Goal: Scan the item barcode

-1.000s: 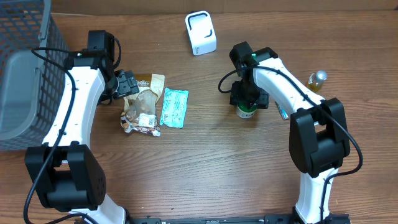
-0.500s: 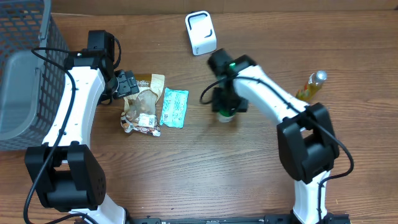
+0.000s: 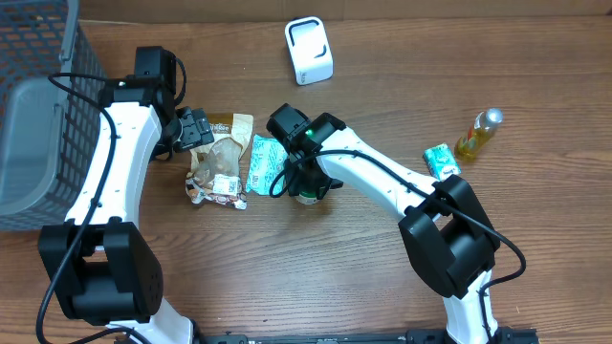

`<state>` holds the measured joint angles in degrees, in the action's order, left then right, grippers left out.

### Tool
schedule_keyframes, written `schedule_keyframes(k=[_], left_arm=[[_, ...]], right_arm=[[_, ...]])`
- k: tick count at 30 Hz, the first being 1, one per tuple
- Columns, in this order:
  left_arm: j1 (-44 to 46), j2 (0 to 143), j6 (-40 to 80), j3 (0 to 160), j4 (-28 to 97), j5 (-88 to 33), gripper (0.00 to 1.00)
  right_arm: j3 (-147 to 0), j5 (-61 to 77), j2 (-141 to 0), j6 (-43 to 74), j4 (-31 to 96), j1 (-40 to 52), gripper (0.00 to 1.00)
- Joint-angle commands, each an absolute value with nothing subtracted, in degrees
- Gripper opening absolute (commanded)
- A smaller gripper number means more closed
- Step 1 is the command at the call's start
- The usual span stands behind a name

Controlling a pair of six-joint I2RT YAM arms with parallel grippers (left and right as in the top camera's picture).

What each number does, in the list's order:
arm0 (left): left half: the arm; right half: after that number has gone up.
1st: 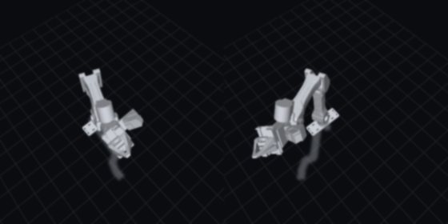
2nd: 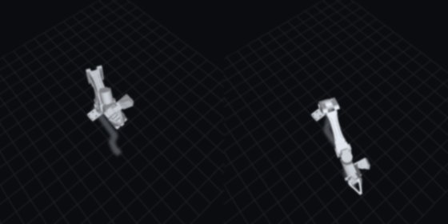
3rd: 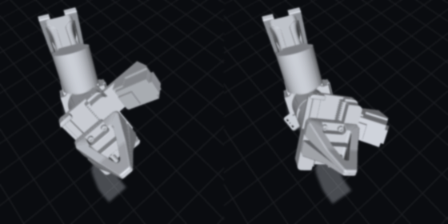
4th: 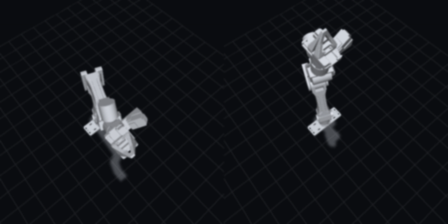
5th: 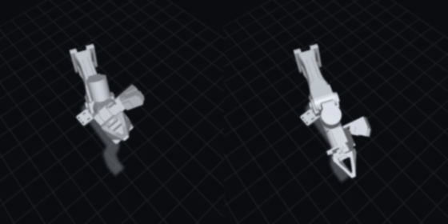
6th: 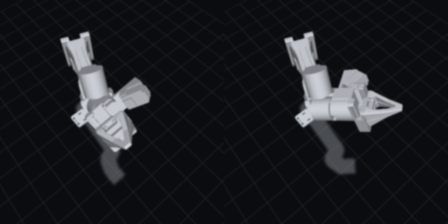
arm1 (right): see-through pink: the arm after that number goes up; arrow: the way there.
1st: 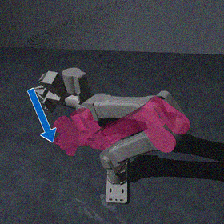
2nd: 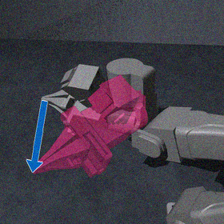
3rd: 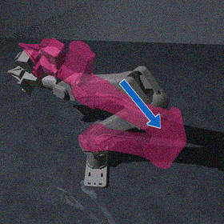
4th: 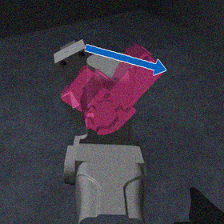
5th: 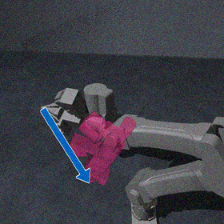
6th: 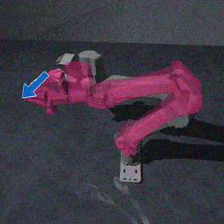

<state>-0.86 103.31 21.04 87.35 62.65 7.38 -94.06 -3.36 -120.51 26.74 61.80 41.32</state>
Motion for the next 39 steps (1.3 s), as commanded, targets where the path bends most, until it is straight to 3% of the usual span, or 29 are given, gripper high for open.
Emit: schedule_keyframes(k=[1, 7, 9, 13, 17, 19, 24, 28, 30, 32, 33, 39], left_arm=[[-1.10, 103.81, 21.43, 87.05, 62.72, 7.90, 0.99], [-1.10, 103.81, 21.43, 87.05, 62.72, 7.90, 1.00], [-1.10, 103.81, 21.43, 87.05, 62.72, 7.90, 1.00], [-1.10, 103.81, 21.43, 87.05, 62.72, 7.90, 1.00], [-1.10, 103.81, 21.43, 87.05, 62.72, 7.90, 1.00], [-1.10, 103.81, 21.43, 87.05, 62.72, 7.90, 1.00], [-1.10, 103.81, 21.43, 87.05, 62.72, 7.90, 1.00], [-1.10, 103.81, 21.43, 87.05, 62.72, 7.90, 1.00], [-1.10, 103.81, 21.43, 87.05, 62.72, 7.90, 0.99], [-1.10, 103.81, 21.43, 87.05, 62.72, 7.90, 1.00], [-1.10, 103.81, 21.43, 87.05, 62.72, 7.90, 0.99], [-1.10, 103.81, 21.43, 87.05, 62.72, 7.90, 0.99]], right_arm=[[-93.80, -8.64, -120.55, 26.85, 62.85, 41.08, 0.61], [-93.80, -12.45, -120.55, 25.02, 62.63, 41.08, 0.62], [-93.80, -12.62, -120.55, 25.06, 62.39, 41.08, 0.66], [-93.80, -11.92, -120.55, 25.74, 62.13, 41.08, 1.00], [-93.80, -11.51, -120.55, 30.37, 62.33, 41.08, 0.98], [-93.80, -11.51, -120.55, 31.75, 63.22, 41.08, 0.84], [-93.80, -11.53, -120.55, 31.73, 63.24, 41.08, 0.67], [-93.80, -11.57, -120.55, 31.07, 62.78, 41.08, 0.65], [-93.80, -11.57, -120.55, 30.35, 62.59, 41.08, 0.66], [-93.80, -11.79, -120.55, 30.00, 62.22, 41.08, 0.84], [-93.80, -11.81, -120.55, 29.98, 61.80, 41.08, 1.00], [-93.80, -11.75, -120.55, 30.02, 58.26, 41.01, 1.00]])
